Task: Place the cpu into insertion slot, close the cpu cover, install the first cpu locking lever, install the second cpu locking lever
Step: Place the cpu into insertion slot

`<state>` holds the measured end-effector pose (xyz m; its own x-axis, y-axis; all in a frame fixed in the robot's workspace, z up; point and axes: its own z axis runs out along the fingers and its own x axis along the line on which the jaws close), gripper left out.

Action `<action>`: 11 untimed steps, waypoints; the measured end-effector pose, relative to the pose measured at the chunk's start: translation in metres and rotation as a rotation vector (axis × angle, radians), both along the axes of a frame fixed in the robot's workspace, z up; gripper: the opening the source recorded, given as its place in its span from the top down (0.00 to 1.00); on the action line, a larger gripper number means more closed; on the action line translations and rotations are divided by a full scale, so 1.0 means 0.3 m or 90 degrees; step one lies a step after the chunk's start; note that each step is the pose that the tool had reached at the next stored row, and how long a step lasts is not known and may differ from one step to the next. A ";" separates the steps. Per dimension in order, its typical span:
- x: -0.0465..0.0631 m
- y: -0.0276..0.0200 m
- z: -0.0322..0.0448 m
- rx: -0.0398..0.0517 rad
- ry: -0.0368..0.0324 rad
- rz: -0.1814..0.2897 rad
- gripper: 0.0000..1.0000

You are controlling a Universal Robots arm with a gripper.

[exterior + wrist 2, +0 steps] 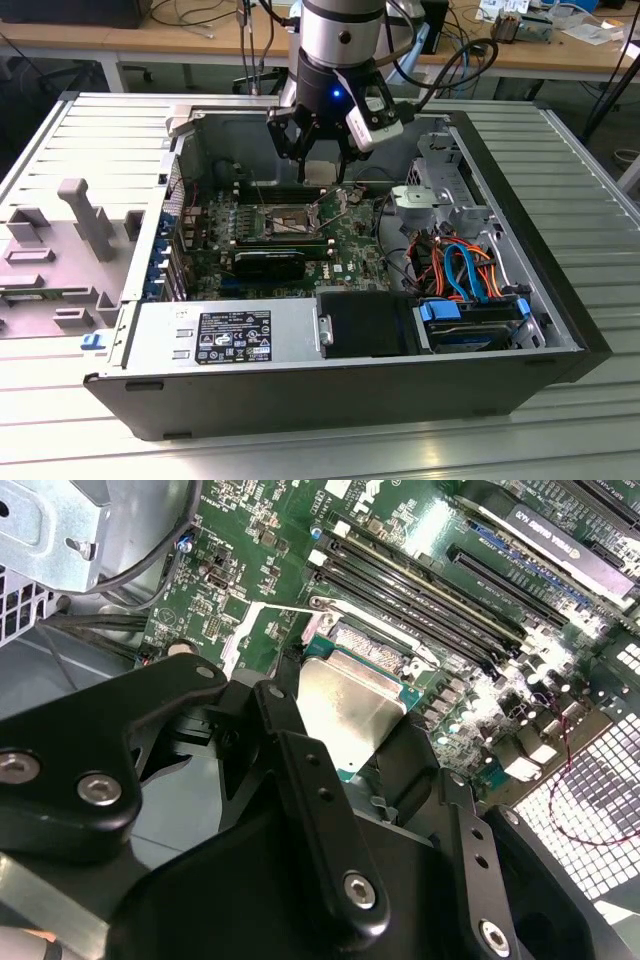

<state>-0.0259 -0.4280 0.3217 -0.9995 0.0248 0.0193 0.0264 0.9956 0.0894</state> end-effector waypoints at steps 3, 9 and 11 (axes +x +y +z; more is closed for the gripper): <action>0.000 -0.001 -0.001 -0.0001 0.0000 0.000 0.45; 0.000 -0.004 -0.006 -0.0001 0.0000 0.000 0.45; 0.000 -0.005 -0.007 0.0000 0.0000 0.000 0.45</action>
